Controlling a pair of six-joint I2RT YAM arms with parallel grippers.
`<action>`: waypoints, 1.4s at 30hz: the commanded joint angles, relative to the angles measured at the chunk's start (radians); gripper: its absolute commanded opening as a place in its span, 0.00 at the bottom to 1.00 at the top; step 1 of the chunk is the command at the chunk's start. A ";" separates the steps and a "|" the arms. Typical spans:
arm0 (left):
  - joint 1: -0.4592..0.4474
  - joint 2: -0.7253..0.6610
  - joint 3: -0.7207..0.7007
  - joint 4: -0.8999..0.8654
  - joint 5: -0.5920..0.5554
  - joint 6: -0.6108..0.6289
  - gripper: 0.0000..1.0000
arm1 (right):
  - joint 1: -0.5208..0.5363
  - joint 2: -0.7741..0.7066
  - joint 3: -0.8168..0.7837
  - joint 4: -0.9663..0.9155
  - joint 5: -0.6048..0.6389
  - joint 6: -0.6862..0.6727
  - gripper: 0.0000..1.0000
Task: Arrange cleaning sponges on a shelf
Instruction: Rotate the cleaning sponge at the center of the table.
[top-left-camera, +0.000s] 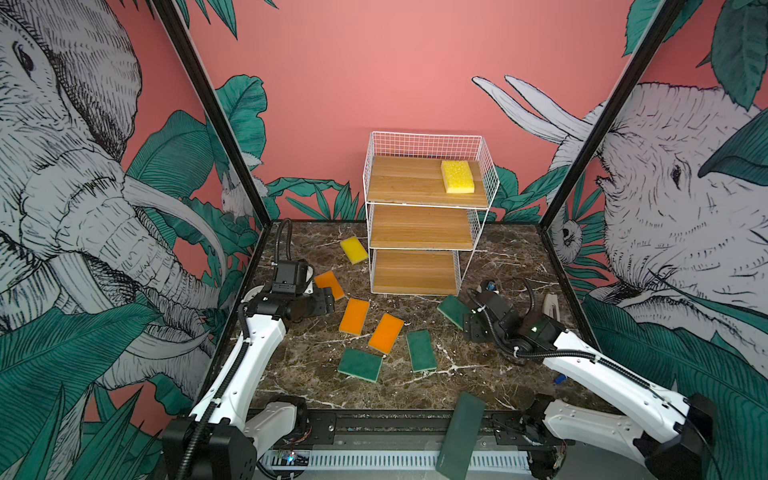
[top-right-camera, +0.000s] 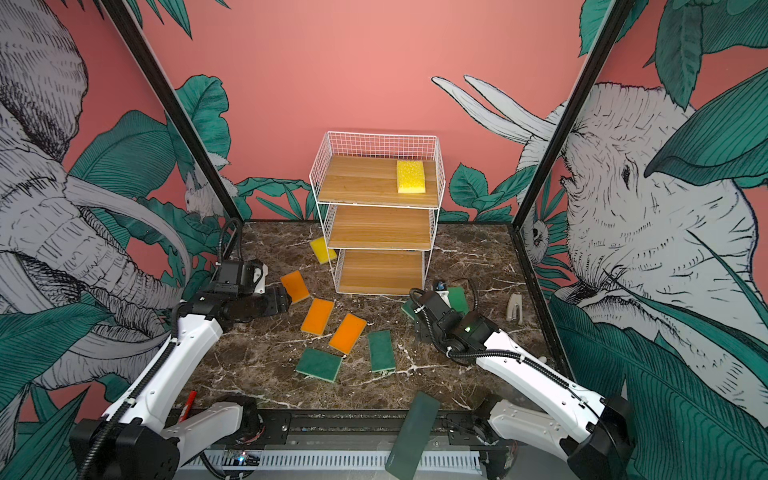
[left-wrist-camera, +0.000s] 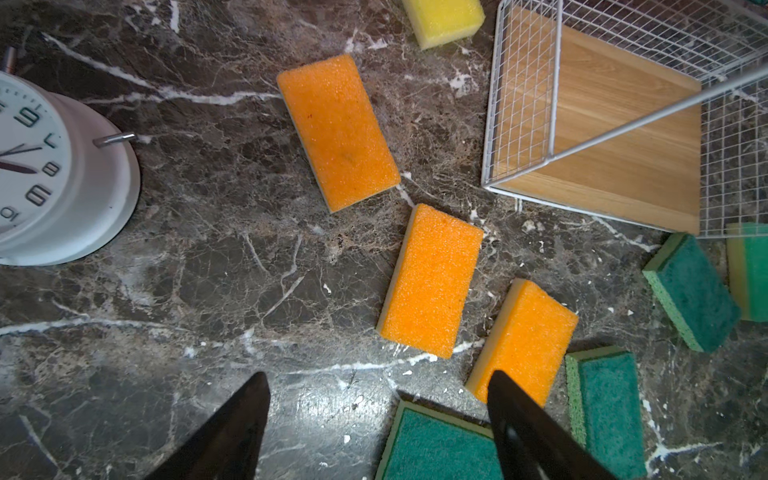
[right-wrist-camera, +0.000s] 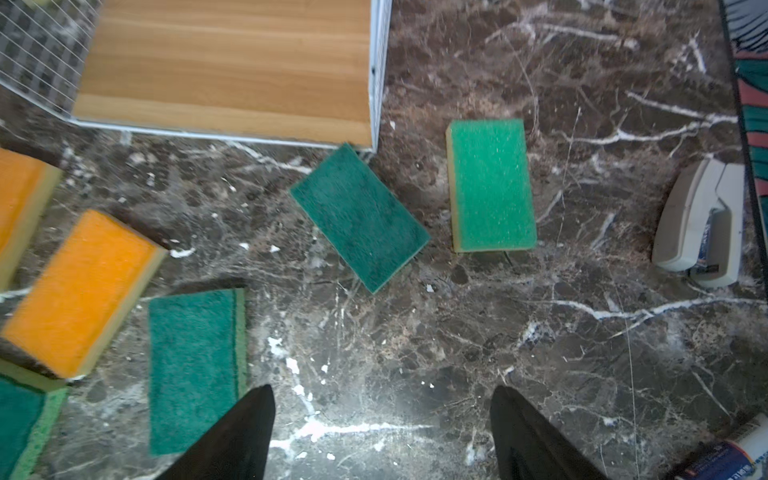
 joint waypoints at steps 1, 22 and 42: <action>-0.001 -0.026 -0.023 0.021 0.020 -0.018 0.84 | -0.063 0.013 -0.067 0.139 -0.110 -0.022 0.88; 0.000 -0.010 -0.048 0.095 0.062 -0.025 0.85 | -0.246 0.347 -0.078 0.390 -0.258 -0.298 0.99; -0.002 0.010 -0.067 0.121 0.085 -0.038 0.85 | -0.314 0.490 -0.036 0.478 -0.334 -0.475 0.99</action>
